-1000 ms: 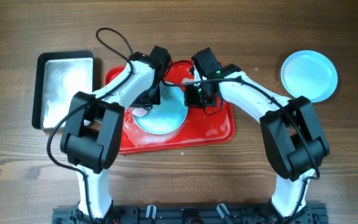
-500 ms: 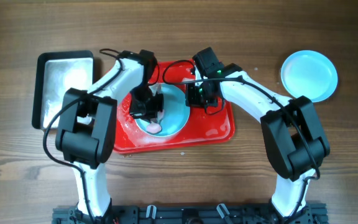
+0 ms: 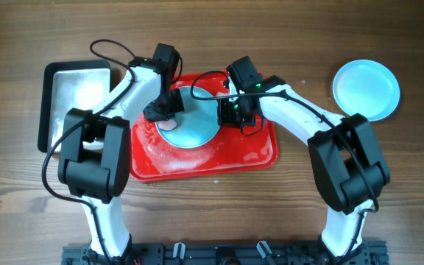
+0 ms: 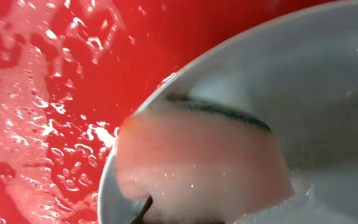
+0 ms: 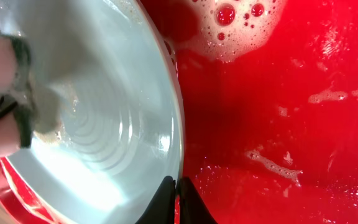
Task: Clean dirty plates on tray and stack at the side
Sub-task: 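Scrub the last plate with the sponge in the left gripper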
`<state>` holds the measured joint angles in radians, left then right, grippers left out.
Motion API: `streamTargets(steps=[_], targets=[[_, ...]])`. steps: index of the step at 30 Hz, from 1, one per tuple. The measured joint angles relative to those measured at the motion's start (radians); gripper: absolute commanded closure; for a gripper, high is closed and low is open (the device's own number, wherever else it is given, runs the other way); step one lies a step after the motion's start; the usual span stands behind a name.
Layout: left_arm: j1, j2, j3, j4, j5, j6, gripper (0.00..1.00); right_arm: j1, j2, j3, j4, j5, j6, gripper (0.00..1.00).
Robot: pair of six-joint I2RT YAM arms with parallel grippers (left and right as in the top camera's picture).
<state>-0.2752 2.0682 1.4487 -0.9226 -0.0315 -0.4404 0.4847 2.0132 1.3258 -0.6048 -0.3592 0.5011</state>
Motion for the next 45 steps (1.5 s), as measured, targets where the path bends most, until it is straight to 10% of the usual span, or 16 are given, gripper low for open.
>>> streamTargets(steps=[16, 22, 29, 45], targets=[[-0.082, -0.011, -0.088, 0.191, -0.398, -0.074, 0.96, -0.007, 0.003, 0.006, 0.006, 0.014, -0.005, 0.89], [-0.008, -0.031, -0.086, 0.191, -0.205, -0.074, 0.96, -0.008, -0.027, 0.005, 0.097, -0.045, -0.039, 0.53], [0.04, -0.029, -0.079, 0.213, 0.246, -0.074, 0.96, -0.007, -0.068, 0.005, 0.161, 0.004, -0.028, 0.52], [0.041, -0.014, -0.084, 0.209, 0.397, -0.074, 0.96, -0.026, -0.14, 0.005, 0.005, 0.275, 0.056, 0.48]])
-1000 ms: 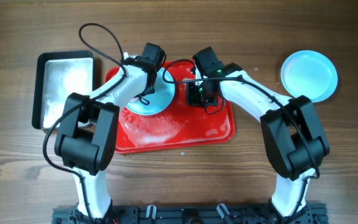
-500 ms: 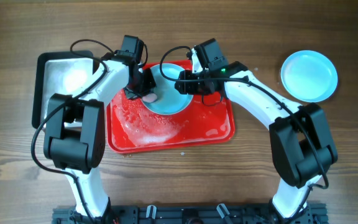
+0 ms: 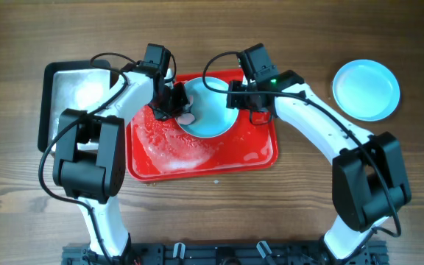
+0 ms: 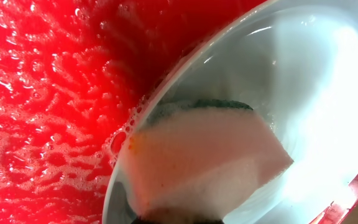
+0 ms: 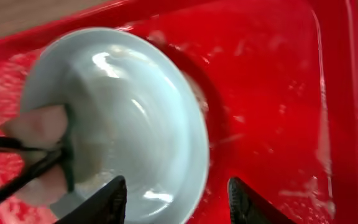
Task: Clean dirty plates on tray and stack at the side
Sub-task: 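Scrub the last plate with the sponge in the left gripper, then keep scrubbing the plate face with the sponge, right gripper holding rim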
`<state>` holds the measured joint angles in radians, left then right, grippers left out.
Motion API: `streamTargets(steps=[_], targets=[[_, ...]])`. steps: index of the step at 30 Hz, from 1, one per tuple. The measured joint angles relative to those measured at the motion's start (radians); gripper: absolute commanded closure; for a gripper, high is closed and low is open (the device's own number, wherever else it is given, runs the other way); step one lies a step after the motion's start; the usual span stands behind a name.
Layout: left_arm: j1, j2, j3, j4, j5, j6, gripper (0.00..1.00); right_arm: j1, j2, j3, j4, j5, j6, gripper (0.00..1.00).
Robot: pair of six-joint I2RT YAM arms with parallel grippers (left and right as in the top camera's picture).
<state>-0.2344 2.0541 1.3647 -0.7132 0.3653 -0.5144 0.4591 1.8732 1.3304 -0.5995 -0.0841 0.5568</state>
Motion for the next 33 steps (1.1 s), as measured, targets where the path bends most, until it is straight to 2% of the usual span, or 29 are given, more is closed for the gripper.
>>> streamTargets(steps=[3, 11, 13, 15, 22, 30, 33], targets=[[0.0, 0.0, 0.0, 0.0, 0.001, 0.0, 0.96, 0.0, 0.045, 0.0, -0.008, 0.016, 0.024, 0.5], [0.0, 0.0, 0.0, 0.0, 0.001, 0.0, 0.96, 0.0, 0.107, 0.0, 0.016, 0.013, 0.058, 0.62], [0.0, 0.0, 0.0, 0.0, 0.002, 0.0, 0.96, 0.0, 0.125, 0.0, 0.027, 0.003, 0.068, 0.74], [0.0, 0.0, 0.0, 0.0, 0.002, 0.001, 0.96, 0.0, 0.137, 0.0, 0.035, -0.004, 0.077, 0.95], [0.0, 0.0, 0.0, 0.0, 0.003, 0.004, 0.96, 0.0, 0.152, 0.0, 0.036, -0.016, 0.083, 0.96], [0.002, 0.014, 0.032, -0.056, 0.0, 0.127, 0.96, -0.001, 0.152, 0.0, 0.036, -0.023, 0.083, 0.96], [-0.027, 0.012, 0.035, -0.052, -0.079, 0.155, 0.96, -0.003, 0.152, 0.0, 0.036, -0.027, 0.083, 0.96]])
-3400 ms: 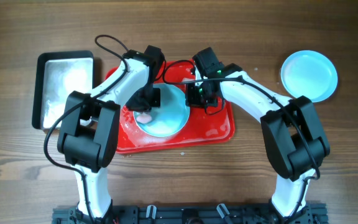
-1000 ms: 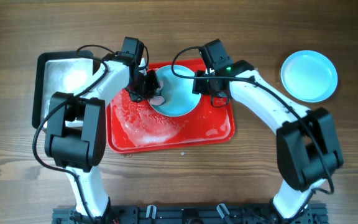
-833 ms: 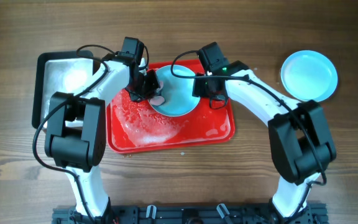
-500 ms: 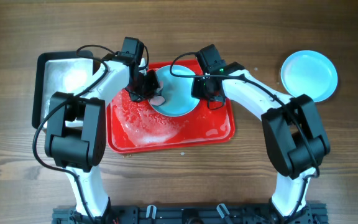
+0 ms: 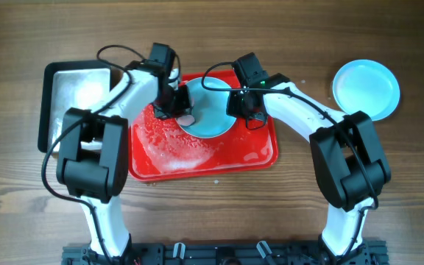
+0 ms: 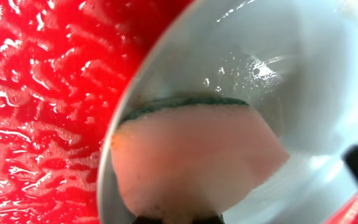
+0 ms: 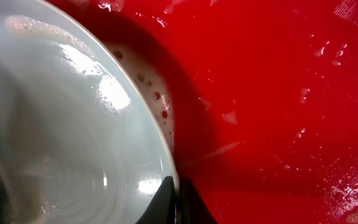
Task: Clean dirty plates on tray and stack at the side
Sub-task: 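Keep scrubbing the plate face with the sponge, right gripper holding rim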
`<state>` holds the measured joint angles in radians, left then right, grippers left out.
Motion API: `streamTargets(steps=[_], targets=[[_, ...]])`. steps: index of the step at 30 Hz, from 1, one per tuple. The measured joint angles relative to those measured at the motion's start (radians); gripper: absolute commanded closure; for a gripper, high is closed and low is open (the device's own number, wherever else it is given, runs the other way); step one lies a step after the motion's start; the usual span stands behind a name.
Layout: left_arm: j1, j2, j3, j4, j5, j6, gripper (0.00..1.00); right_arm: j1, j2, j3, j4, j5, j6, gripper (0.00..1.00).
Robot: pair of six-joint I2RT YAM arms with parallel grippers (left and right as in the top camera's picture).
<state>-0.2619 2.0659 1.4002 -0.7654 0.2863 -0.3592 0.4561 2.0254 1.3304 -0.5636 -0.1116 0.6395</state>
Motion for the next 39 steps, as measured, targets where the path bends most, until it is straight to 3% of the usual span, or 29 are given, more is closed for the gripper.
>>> streamTargets(steps=[8, 12, 19, 24, 28, 31, 39], targets=[[-0.151, -0.045, -0.076, 0.191, -0.341, -0.007, 0.96, -0.01, 0.0, 0.0, 0.0, 0.0, 0.012, 0.96], [-0.149, -0.045, -0.072, 0.167, -0.33, -0.029, 0.96, -0.01, 0.001, 0.0, 0.0, 0.0, 0.012, 0.96], [-0.084, -0.045, -0.057, -0.044, -0.053, -0.001, 0.96, -0.009, 0.002, 0.0, -0.006, -0.019, -0.005, 0.96], [-0.062, -0.008, -0.087, -0.082, 0.309, 0.117, 0.96, -0.009, 0.002, 0.0, -0.007, -0.023, -0.02, 0.96], [0.029, 0.018, -0.088, -0.114, 0.422, 0.16, 0.96, 0.0, 0.004, 0.0, -0.003, -0.046, -0.031, 0.96], [0.073, 0.017, -0.072, -0.079, 0.341, 0.156, 0.96, 0.006, 0.007, 0.0, 0.006, -0.064, -0.023, 0.96], [-0.07, -0.035, -0.04, 0.068, -0.174, -0.033, 0.96, 0.006, 0.008, 0.0, 0.021, -0.068, 0.005, 0.96]])
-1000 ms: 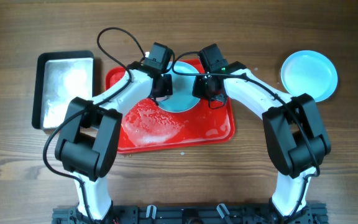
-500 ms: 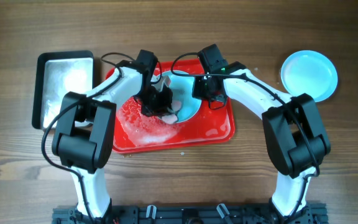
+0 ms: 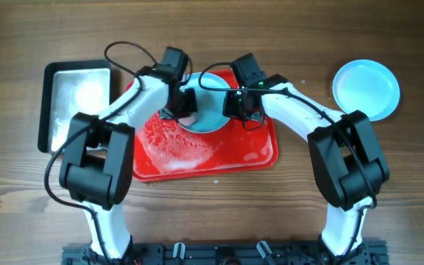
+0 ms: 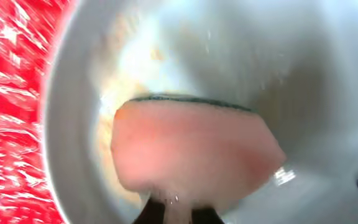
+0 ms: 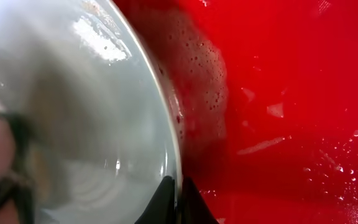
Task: Clean dirty plates on tray and stack at the side
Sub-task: 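Keep scrubbing the plate face with the sponge, right gripper holding rim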
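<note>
A light blue plate (image 3: 208,110) stands in the soapy red tray (image 3: 249,151). My right gripper (image 5: 176,193) is shut on the plate's (image 5: 79,112) right rim, holding it tilted off the tray floor (image 5: 291,93). My left gripper (image 4: 179,214) is shut on a pink sponge (image 4: 194,152) with a green scouring face, pressed inside the wet plate (image 4: 278,68). Overhead, the sponge (image 3: 188,117) sits at the plate's left side. A second light blue plate (image 3: 366,89) lies on the table at the far right.
A dark metal pan (image 3: 77,103) with a shiny bottom lies left of the tray. Foam and water cover the tray's left half (image 3: 169,143). Both arms cross over the tray's back edge. The wooden table (image 3: 212,213) stretches in front.
The sponge has gone from the plate's left rim to further inside the bowl of the plate. The right gripper keeps its hold on the rim; more foam shows beside it.
First the right gripper held the plate's rim while the sponge sat at its lower left edge. Then the right jaws stood open and apart from the plate, which lay nearer the tray's back. After that they were shut on the rim again, and the sponge now rubs inside.
</note>
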`<state>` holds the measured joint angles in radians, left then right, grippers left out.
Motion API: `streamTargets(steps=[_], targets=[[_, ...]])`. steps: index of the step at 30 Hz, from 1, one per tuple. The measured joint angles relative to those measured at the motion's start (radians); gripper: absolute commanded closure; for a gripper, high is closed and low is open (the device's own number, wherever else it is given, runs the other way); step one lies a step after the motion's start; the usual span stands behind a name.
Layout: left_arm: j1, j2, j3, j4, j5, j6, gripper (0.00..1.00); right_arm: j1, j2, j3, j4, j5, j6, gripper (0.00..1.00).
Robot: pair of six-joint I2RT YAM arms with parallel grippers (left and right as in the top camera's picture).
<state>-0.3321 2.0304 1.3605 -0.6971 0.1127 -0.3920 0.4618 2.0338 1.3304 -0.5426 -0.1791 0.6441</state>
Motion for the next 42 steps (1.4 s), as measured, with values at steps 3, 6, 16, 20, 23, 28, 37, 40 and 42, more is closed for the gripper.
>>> streamTargets(steps=[3, 6, 16, 20, 23, 28, 37, 40, 42], targets=[[-0.062, 0.001, 0.001, 0.06, -0.24, -0.06, 0.96, 0.0, 0.0, 0.0, 0.0, 0.0, 0.007, 0.96], [-0.092, 0.006, 0.005, 0.05, -0.39, -0.096, 0.96, 0.0, 0.0, 0.0, 0.005, -0.003, 0.007, 0.96], [-0.058, -0.196, 0.022, -0.042, -0.383, -0.097, 0.96, 0.001, 0.0, 0.0, -0.003, -0.019, -0.002, 0.96], [-0.059, -0.14, 0.022, -0.01, -0.297, -0.056, 0.96, 0.001, 0.0, 0.0, -0.003, -0.019, -0.002, 0.96], [-0.061, -0.046, 0.021, 0.007, -0.251, -0.011, 0.96, 0.001, 0.0, 0.0, -0.003, -0.019, -0.002, 0.96], [-0.066, 0.008, 0.026, 0.016, -0.233, 0.043, 0.96, 0.001, 0.0, 0.0, -0.003, -0.019, -0.002, 0.96], [-0.074, 0.045, 0.038, -0.006, -0.259, 0.002, 0.96, 0.001, 0.001, 0.0, -0.003, -0.019, -0.01, 0.96], [-0.074, 0.033, 0.018, 0.009, -0.25, -0.03, 0.96, 0.001, 0.001, 0.0, -0.003, -0.019, -0.01, 0.96], [-0.062, 0.033, 0.023, -0.008, -0.211, -0.018, 0.96, 0.001, 0.001, 0.0, -0.003, -0.019, -0.01, 0.96]])
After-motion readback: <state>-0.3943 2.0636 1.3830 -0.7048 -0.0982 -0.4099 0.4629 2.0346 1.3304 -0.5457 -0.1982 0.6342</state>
